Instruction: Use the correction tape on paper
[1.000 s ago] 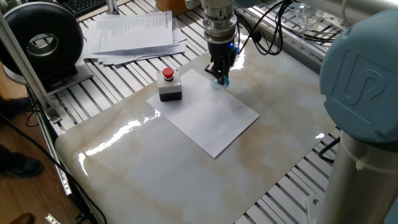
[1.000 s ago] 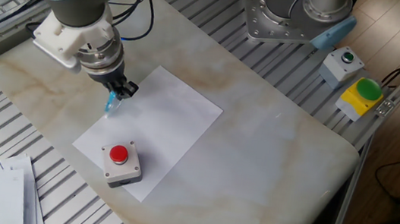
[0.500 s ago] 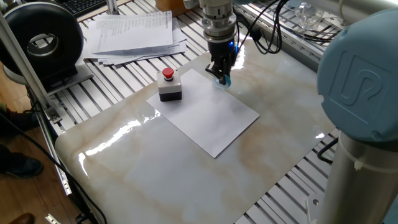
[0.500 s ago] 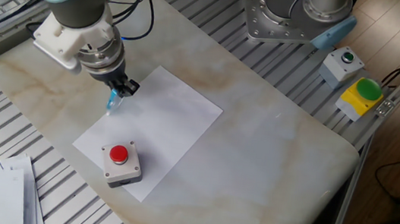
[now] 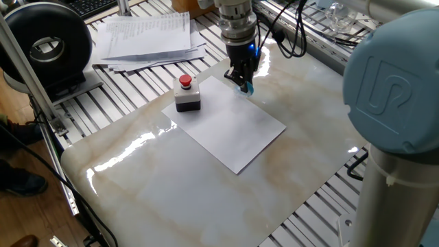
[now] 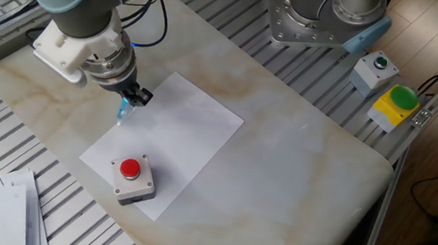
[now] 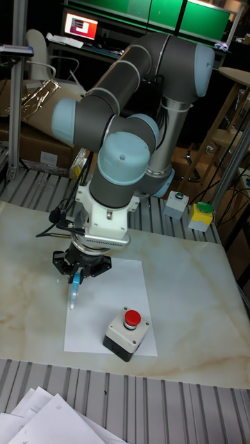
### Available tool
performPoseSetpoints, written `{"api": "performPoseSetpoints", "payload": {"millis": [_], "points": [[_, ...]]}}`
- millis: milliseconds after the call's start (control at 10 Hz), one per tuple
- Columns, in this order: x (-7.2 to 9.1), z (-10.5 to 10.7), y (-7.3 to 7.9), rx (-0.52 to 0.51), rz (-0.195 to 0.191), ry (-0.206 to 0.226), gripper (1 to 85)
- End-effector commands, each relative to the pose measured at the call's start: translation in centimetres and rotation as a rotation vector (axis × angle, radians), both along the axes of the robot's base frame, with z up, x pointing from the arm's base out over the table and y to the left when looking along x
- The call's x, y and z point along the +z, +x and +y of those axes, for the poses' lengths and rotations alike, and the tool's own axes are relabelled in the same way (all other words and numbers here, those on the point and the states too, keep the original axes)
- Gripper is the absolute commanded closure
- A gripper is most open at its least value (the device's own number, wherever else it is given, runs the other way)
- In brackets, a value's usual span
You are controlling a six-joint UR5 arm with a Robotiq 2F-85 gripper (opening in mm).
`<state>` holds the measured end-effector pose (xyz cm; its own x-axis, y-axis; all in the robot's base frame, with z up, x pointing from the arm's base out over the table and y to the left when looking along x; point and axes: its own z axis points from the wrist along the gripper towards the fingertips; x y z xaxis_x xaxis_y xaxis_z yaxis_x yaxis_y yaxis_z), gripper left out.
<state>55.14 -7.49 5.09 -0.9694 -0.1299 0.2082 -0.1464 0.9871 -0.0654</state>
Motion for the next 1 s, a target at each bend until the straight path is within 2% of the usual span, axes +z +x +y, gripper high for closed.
{"api": "performPoseSetpoints", "payload": {"millis": [0,300,900], "points": [[-0.6,0.0,0.9,0.003,-0.003,-0.008,84.0],[-0.4,0.1,-0.1,-0.005,0.039,-0.011,84.0],[-0.2,0.2,0.4,0.002,0.029,-0.017,84.0]]}}
